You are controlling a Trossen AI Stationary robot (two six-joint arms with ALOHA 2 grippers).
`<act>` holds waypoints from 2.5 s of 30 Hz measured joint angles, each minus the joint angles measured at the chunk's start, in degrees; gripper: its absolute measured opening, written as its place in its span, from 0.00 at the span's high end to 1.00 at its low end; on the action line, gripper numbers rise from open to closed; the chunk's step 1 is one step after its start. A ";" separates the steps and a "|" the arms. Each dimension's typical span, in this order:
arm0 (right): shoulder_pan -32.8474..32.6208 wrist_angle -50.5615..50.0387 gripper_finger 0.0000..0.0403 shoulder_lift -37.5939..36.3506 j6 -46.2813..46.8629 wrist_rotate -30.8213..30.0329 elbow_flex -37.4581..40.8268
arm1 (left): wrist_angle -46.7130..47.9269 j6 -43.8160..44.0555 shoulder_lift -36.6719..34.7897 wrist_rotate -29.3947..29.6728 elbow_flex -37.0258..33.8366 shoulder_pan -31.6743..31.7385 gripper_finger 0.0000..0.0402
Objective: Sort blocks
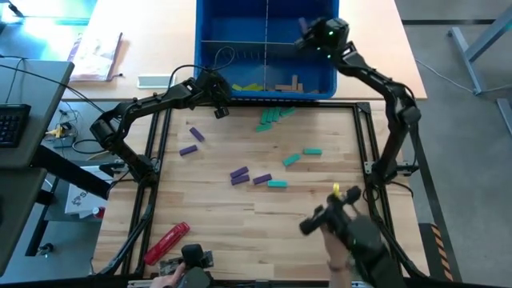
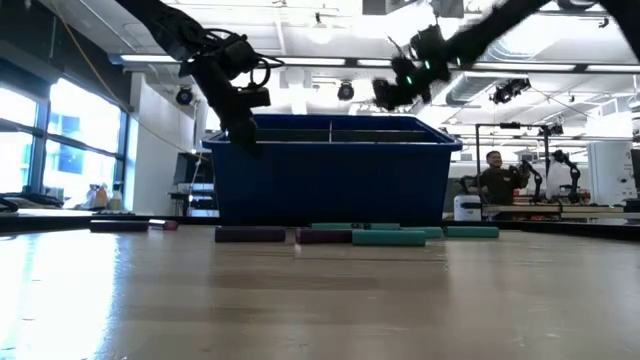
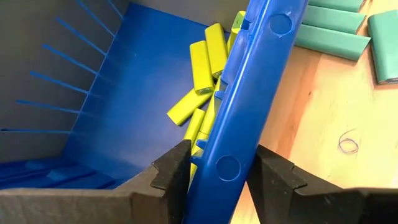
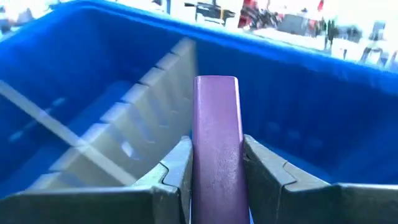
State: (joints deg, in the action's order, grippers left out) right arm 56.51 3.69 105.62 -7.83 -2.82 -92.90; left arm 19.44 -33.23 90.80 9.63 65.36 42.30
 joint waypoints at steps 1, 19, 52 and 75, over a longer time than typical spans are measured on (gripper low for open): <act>1.46 1.38 0.78 1.36 1.59 1.83 0.00 | 0.00 0.00 0.01 0.01 0.00 0.00 0.69; 1.76 -3.25 0.34 1.89 -9.04 4.44 0.07 | 0.02 -0.90 0.05 -0.01 0.02 -0.04 0.69; -47.45 -23.14 0.33 20.04 -15.61 15.38 0.00 | -2.62 -1.78 0.23 0.59 -0.09 0.04 0.69; -44.58 18.04 0.33 23.39 -13.17 25.61 20.18 | -1.42 0.00 0.12 1.82 0.00 -0.06 0.69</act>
State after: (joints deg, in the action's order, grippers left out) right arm 11.94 21.74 129.01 -21.00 22.79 -72.72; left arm 18.02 -33.23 90.91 11.45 65.36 42.25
